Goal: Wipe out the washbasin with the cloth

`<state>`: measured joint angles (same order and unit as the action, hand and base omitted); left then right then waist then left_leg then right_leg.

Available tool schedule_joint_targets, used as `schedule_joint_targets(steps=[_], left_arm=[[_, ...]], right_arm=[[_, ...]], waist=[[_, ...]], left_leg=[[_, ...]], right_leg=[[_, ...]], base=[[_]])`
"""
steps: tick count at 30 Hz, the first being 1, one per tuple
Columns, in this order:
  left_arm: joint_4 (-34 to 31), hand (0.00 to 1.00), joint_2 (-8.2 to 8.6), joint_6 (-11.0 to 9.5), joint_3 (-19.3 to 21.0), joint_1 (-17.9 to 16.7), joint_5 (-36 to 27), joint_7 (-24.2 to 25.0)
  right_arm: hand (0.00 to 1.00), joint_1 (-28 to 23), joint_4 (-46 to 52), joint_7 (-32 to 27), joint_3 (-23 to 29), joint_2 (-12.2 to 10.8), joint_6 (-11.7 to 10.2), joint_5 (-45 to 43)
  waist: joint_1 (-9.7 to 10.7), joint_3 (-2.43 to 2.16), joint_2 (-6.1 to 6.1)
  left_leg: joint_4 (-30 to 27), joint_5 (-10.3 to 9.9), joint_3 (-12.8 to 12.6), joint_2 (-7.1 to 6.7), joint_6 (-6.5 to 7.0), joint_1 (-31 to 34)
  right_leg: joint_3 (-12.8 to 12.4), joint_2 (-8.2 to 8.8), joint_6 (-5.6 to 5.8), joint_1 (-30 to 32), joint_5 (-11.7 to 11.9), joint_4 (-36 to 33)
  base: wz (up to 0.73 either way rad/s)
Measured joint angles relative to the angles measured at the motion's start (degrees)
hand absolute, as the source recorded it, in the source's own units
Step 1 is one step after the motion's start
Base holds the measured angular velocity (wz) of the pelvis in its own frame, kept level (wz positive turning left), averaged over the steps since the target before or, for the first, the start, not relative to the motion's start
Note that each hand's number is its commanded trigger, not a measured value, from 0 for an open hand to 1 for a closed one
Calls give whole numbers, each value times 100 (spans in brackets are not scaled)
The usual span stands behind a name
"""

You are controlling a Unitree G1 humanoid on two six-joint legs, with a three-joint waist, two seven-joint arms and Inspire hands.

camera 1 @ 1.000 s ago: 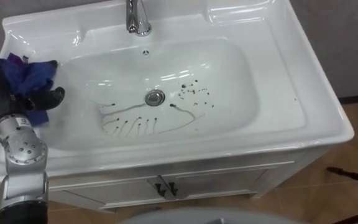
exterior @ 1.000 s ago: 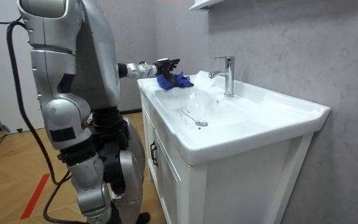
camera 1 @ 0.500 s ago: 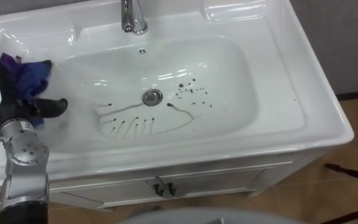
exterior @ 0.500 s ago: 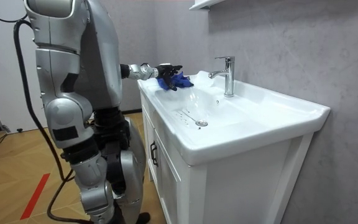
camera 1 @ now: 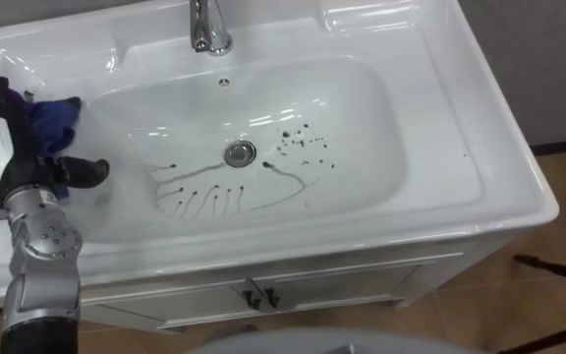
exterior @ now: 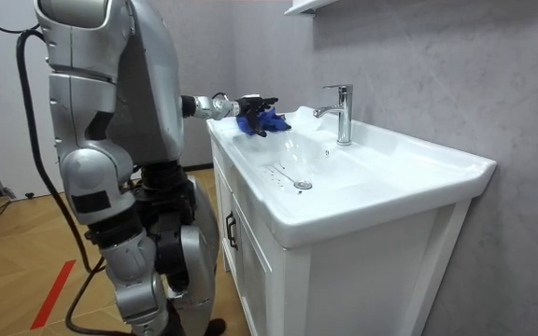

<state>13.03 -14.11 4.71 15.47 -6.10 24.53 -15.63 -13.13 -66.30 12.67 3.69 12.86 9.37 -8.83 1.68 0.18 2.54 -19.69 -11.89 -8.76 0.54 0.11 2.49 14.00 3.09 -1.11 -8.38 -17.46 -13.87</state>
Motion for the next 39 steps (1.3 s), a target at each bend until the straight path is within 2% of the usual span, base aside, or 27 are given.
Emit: schedule_joint_targets(steps=[10,16,18,20,25,31,34,39], left_arm=[[1,0,-12,-28,9,3,261,-196],[1,0,-15,-32,12,3,262,-400],[1,0,-17,-47,13,3,262,-475],[2,0,-19,-56,15,2,261,-585],[17,0,-20,-70,21,2,261,-674],[626,0,-65,-119,116,2,263,-769],[828,0,-66,-116,182,0,264,-768],[829,0,-75,-155,180,0,446,-767]], right_arm=[[0,-41,3,-128,2,0,-64,-27],[0,-44,3,-200,-2,-12,-70,-25],[0,-58,2,-212,-2,-17,-70,-21],[0,-62,0,-217,-2,-24,-70,-19],[0,-31,0,-207,-2,-41,-65,-25],[0,-30,-1,-200,0,-42,-55,-57],[0,-41,-2,-197,4,-31,-56,-81],[0,-45,6,-115,-1,60,-68,-14]], waist=[[17,32,6],[-5,18,-20],[-13,15,-35],[-41,39,-98],[-65,32,-130],[-104,-39,-143],[-141,-40,-156],[-313,-42,-130]], left_leg=[[3,0,-12,9,0,-6],[2,0,-11,6,0,-13],[3,0,-8,2,0,-39],[13,0,-9,-1,0,-71],[9,0,-10,-6,0,-63],[7,-1,-34,-3,0,-74],[6,-2,-35,-2,1,-78],[44,-15,-26,-2,-4,-112]], right_leg=[[-4,-1,0,7,0,-21],[-2,-2,0,-2,0,-14],[7,-3,0,-42,0,8],[12,0,0,-73,0,17],[12,4,0,-69,0,32],[-4,6,0,-69,0,21],[2,6,0,-73,0,18],[-72,3,5,-57,-3,-1]], base=[[0],[0],[0],[0],[0],[0],[0],[-3]])
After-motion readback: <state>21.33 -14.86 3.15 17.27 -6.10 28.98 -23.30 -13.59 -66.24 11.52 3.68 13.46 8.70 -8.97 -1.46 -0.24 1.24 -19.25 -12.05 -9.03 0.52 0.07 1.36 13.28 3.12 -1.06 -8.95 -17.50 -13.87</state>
